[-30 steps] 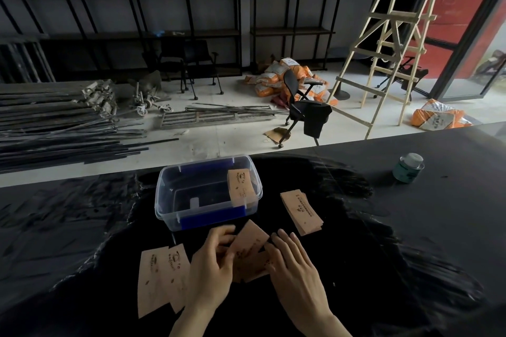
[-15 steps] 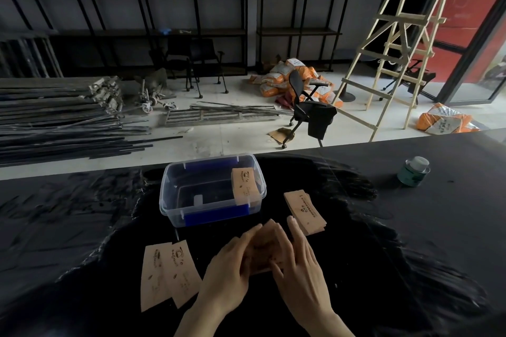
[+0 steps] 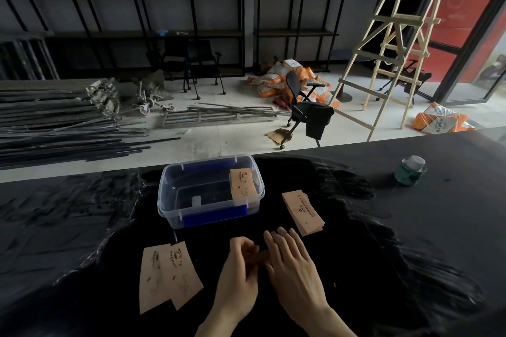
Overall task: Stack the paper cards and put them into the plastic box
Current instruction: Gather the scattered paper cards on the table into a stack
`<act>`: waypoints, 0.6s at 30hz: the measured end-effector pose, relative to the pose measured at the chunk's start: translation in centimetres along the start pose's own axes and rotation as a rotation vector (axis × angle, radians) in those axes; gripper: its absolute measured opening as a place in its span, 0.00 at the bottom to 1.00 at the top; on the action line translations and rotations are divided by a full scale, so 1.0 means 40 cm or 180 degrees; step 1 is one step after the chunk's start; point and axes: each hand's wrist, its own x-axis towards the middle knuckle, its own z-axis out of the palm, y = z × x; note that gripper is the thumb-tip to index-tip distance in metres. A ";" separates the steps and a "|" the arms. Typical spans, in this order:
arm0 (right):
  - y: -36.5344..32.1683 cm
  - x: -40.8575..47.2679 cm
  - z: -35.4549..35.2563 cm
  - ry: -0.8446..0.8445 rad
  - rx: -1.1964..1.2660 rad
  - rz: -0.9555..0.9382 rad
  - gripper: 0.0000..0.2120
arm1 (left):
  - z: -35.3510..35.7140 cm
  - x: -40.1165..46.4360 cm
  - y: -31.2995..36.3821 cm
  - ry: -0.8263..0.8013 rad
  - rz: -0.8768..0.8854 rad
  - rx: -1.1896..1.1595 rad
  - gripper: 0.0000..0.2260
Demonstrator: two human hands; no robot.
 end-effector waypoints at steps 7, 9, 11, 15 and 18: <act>-0.006 0.010 -0.005 -0.0166 -0.0034 0.0107 0.30 | -0.063 -0.002 -0.024 0.0952 0.0041 0.0446 0.22; -0.010 0.014 -0.005 -0.0164 0.0052 0.0128 0.29 | -0.112 -0.001 -0.054 0.1692 -0.0382 0.1268 0.21; -0.011 0.017 -0.008 -0.0158 0.0147 0.0090 0.28 | -0.148 -0.005 -0.088 0.1718 -0.1099 0.1842 0.29; -0.027 0.031 -0.011 -0.0156 0.0244 -0.0024 0.29 | -0.167 -0.023 -0.122 0.1532 -0.1366 0.2273 0.38; -0.046 0.045 -0.010 -0.0223 0.0207 -0.0038 0.31 | -0.172 -0.014 -0.114 0.1349 -0.1133 0.1927 0.37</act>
